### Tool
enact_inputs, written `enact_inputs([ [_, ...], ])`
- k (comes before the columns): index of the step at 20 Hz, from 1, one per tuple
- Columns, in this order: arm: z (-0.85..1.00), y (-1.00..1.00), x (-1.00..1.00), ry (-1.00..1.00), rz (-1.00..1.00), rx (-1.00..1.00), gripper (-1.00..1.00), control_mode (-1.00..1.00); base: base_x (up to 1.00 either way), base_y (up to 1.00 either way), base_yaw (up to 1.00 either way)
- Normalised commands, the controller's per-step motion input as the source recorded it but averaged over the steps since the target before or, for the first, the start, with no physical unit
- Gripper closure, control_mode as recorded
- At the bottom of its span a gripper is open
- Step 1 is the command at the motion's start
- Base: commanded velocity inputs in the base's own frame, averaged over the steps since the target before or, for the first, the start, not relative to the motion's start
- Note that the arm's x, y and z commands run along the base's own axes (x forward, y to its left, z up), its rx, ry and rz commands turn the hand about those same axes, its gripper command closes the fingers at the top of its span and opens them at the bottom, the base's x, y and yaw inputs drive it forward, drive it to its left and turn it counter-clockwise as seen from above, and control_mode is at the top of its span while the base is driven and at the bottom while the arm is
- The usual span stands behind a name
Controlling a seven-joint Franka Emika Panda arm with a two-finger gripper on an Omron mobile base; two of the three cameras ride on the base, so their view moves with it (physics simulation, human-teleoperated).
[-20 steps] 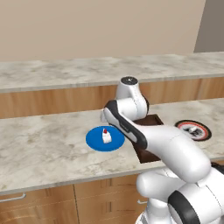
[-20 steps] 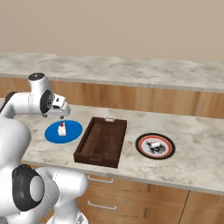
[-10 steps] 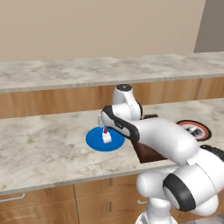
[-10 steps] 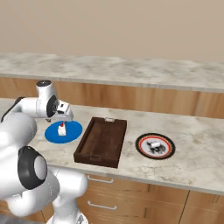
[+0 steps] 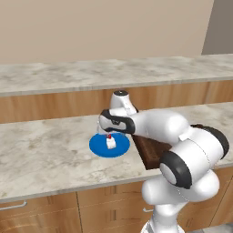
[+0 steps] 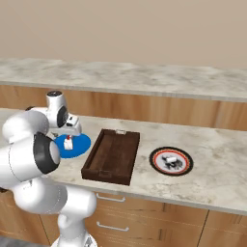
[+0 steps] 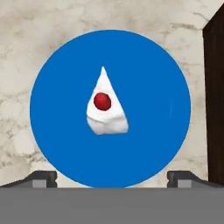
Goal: Move the dessert items from the plates to the tray.
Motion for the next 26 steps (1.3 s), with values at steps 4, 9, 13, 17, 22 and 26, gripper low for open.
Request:
enact_inputs([
  [4,-0.21,0.01,0.38,0.06,0.00,0.00,-1.00,-1.00,0.00,0.00,0.00],
  [9,-0.23,0.00,0.37,0.05,0.00,0.00,-1.00,-1.00,0.00,0.00,0.00],
  [13,-0.29,0.12,0.33,0.05,0.00,0.00,-1.00,-1.00,0.00,0.00,0.00],
  [17,-0.32,0.17,0.30,0.05,0.00,0.00,-1.00,-1.00,0.00,0.00,0.00],
  [22,-0.30,0.11,0.27,0.05,0.00,0.00,-1.00,-1.00,0.00,0.00,0.00],
  [26,-0.31,0.00,0.08,0.04,0.00,0.00,-1.00,-1.00,0.00,0.00,0.00],
])
